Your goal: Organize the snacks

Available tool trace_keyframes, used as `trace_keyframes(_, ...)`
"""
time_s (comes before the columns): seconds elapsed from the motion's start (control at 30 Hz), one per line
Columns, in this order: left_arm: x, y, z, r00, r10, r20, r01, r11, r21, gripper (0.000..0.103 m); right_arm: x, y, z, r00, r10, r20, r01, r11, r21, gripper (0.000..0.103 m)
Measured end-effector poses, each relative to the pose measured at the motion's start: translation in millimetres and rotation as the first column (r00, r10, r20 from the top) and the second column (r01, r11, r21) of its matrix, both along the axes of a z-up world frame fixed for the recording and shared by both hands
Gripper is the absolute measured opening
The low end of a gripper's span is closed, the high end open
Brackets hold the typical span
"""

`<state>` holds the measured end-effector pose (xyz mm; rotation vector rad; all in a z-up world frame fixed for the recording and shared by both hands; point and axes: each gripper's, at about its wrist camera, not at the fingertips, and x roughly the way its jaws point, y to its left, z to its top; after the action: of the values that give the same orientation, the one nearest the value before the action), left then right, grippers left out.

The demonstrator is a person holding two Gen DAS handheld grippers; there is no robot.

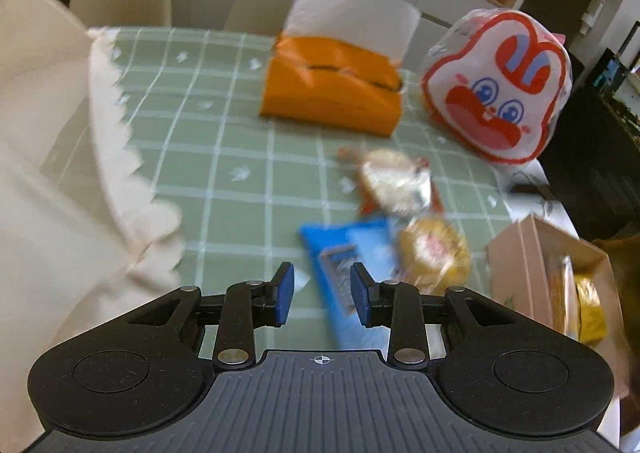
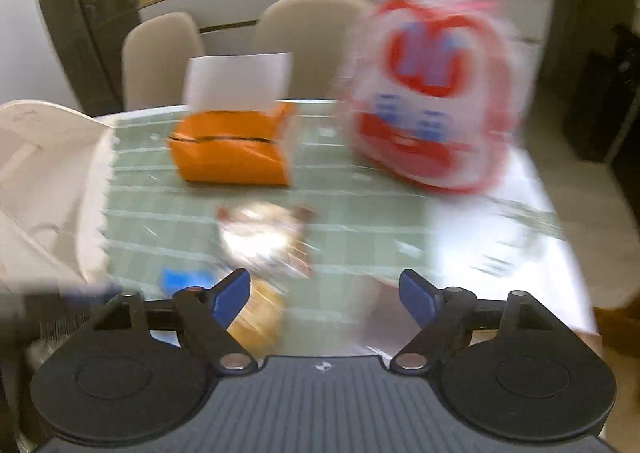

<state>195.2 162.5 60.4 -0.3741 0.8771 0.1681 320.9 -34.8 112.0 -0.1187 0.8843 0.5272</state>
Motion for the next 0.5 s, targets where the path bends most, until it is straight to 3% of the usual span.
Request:
trace_keyframes(0.1, -24.1, 12.8, -9.0, 1.0, -0.027, -0.006, 0.026, 0.999, -0.036, 0.035, 37.8, 61.5, -20.8, 0.998, -0.002, -0.055, 0.002, 1.0, -0.001, 0.084)
trace_keyframes(0.27, -59.1, 27.4, -24.0, 0.997, -0.063, -0.035, 0.059, 0.993, -0.102, 0.035, 87.4, 122.4, -64.4, 0.993, -0.077, -0.084, 0.063, 0.986, -0.153, 0.084)
trace_keyframes(0.37, -73.0, 37.8, -31.2, 0.996, -0.081, -0.041, 0.075, 0.988, -0.135, 0.035, 88.6, 125.2, -76.2, 0.985, -0.108, -0.132, 0.087, 0.983, -0.16, 0.081)
trace_keyframes(0.5, -79.3, 51.6, -37.6, 0.996, -0.072, -0.057, 0.061, 0.981, -0.187, 0.035, 52.9, 100.8, -72.2, 0.963, -0.122, -0.242, 0.11, 0.992, -0.062, 0.059)
